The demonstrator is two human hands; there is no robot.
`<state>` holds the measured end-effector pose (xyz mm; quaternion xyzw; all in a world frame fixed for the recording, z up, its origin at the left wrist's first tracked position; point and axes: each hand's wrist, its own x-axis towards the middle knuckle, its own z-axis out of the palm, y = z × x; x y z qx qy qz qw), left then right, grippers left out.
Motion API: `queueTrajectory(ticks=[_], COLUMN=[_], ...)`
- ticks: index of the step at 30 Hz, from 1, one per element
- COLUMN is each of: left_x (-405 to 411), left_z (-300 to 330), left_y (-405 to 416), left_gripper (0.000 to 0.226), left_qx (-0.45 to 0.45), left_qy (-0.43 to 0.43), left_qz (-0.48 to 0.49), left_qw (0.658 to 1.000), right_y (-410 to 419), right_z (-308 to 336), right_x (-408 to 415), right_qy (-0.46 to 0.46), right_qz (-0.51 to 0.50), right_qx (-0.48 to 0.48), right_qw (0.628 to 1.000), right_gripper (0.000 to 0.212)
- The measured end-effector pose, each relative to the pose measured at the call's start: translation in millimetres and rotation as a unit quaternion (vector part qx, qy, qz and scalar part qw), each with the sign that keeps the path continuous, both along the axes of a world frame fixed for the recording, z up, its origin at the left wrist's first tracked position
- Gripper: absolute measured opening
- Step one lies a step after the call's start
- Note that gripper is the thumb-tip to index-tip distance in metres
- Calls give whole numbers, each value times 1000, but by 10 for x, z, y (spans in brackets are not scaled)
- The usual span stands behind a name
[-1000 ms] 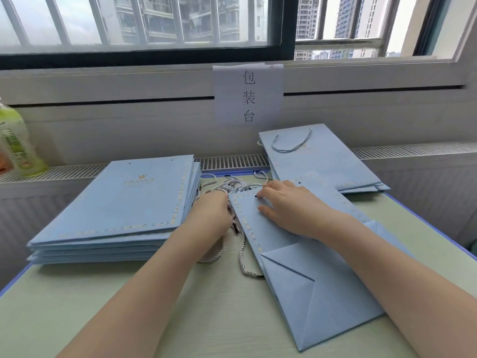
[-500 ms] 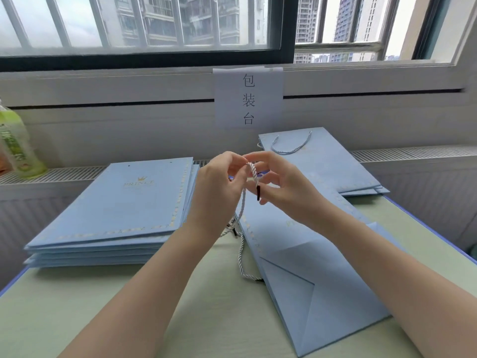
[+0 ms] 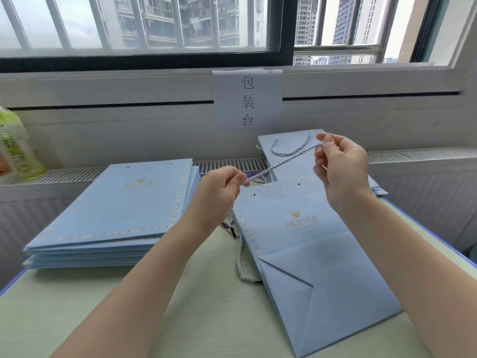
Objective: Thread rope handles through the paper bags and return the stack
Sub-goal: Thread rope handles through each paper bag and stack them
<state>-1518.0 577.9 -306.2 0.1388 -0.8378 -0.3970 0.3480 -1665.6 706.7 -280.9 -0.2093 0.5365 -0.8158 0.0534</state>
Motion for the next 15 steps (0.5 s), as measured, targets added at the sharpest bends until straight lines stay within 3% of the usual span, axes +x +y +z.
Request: queueTrajectory(ticks=[3, 6, 8, 11, 13, 15], left_x=[61, 80, 75, 33, -18, -57], left_z=[66, 66, 52, 8, -38, -81], left_y=[-72, -206, -211, -72, 35, 103], left_gripper=[25, 24, 23, 19, 19, 13], left_qx=[-13, -21, 7, 20, 29, 52], left_qy=[8, 34, 52, 30, 13, 19], left_qz=[19, 70, 72, 35, -2, -25], left_qw=[1000, 997, 996, 999, 999, 998], right_y=[53, 59, 22, -70, -134, -181], right_z=[-44, -104, -163, -270, -293, -290], right_x=[-178, -293, -308, -161, 15, 192], right_qy=[-52, -16, 88, 306, 396, 379], right_qz=[-62, -102, -118, -146, -97, 65], right_qx=[7, 86, 207, 361, 341, 292], right_qw=[997, 991, 967, 869, 847, 876], right_gripper=[25, 25, 21, 19, 20, 21])
